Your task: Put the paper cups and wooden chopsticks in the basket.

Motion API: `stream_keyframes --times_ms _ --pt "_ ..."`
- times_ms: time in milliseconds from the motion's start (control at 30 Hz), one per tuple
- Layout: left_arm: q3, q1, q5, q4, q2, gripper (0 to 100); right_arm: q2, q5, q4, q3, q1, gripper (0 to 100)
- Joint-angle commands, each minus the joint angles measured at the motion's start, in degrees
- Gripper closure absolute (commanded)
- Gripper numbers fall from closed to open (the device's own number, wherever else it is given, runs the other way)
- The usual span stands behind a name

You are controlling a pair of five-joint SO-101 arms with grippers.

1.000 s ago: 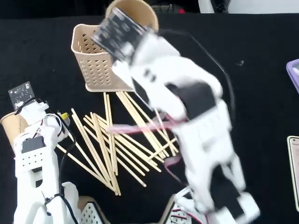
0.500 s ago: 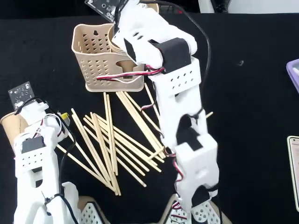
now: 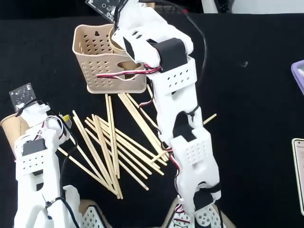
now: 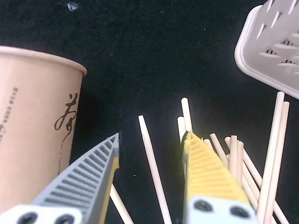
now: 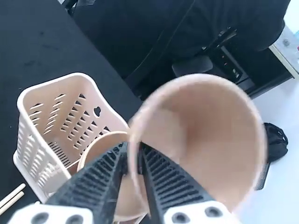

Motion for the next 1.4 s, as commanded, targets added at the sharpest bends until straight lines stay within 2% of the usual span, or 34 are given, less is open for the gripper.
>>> stream_keyframes --times_ms 0,300,567,767,967,1233,1367 --pt "-0.5 0.4 0.4 -0.9 -1.2 78 -0.7 0.1 -3.3 -2.5 -0.6 98.8" --pt "-0.5 0.4 0.4 -0.8 -1.2 78 -0.7 0.2 -1.5 -0.1 -1.4 98.8" --pt "-0.5 0.4 0.4 -0.8 -1.2 78 -0.8 0.4 4.7 -0.1 -1.6 98.8" --pt "-0.5 0.4 0.4 -0.8 -1.2 78 -0.3 0.2 4.8 1.4 -1.6 98.8" --pt "-0.5 0.3 0.4 -0.8 -1.2 78 -0.7 0.2 4.9 4.5 -4.7 98.8" --pt "-0.5 0.2 0.4 -0.6 -1.2 78 -0.8 0.4 7.5 0.7 -7.7 98.8" --pt "-0.6 0.2 0.4 -0.6 -1.2 78 -0.4 0.4 7.4 0.7 -6.6 98.7"
